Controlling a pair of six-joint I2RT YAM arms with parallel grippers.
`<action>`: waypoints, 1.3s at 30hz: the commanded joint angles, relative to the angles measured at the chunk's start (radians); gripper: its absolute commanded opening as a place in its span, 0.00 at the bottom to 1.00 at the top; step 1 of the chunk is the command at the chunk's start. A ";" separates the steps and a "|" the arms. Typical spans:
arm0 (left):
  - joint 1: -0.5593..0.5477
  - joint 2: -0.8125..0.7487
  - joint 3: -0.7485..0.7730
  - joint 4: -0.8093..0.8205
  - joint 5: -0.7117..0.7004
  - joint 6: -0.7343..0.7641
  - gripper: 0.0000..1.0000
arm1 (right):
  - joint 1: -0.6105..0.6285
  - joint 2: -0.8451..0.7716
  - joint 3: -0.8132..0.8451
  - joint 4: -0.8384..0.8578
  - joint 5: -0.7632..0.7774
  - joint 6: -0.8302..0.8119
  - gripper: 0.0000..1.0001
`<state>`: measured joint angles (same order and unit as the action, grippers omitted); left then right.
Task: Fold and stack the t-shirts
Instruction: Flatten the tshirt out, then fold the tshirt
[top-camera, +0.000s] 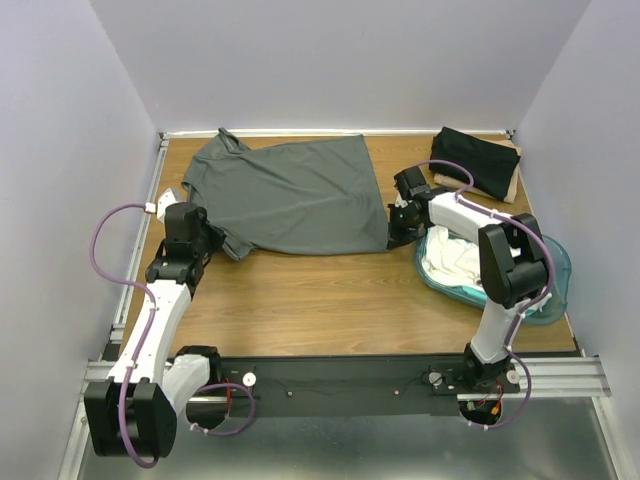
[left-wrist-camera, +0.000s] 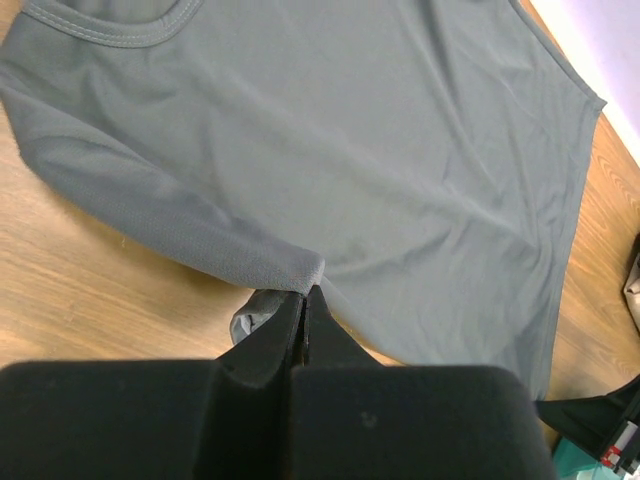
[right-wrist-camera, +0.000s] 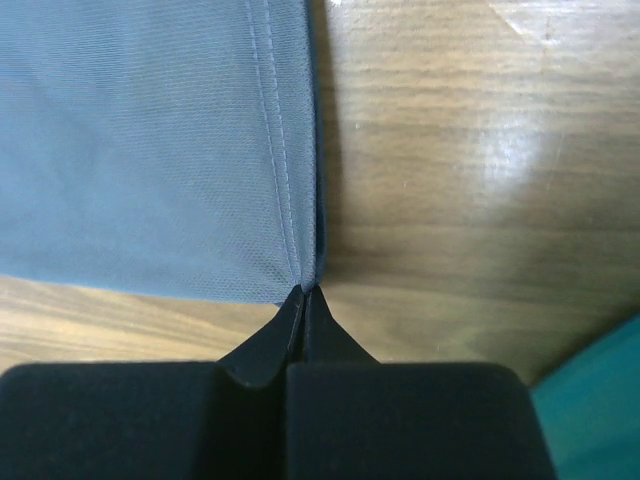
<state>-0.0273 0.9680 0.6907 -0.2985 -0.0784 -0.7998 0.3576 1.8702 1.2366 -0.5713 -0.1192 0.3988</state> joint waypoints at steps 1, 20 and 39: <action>0.004 -0.046 -0.003 -0.047 -0.040 0.014 0.00 | -0.003 -0.063 -0.028 -0.030 -0.008 -0.008 0.00; 0.003 -0.223 -0.033 -0.209 -0.004 -0.059 0.00 | -0.003 -0.097 0.020 -0.110 0.000 -0.017 0.00; 0.003 0.035 0.090 0.096 0.025 -0.026 0.00 | -0.032 0.165 0.422 -0.164 0.026 -0.077 0.00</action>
<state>-0.0273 0.9558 0.7467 -0.3096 -0.0723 -0.8356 0.3374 1.9770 1.5841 -0.7101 -0.1131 0.3458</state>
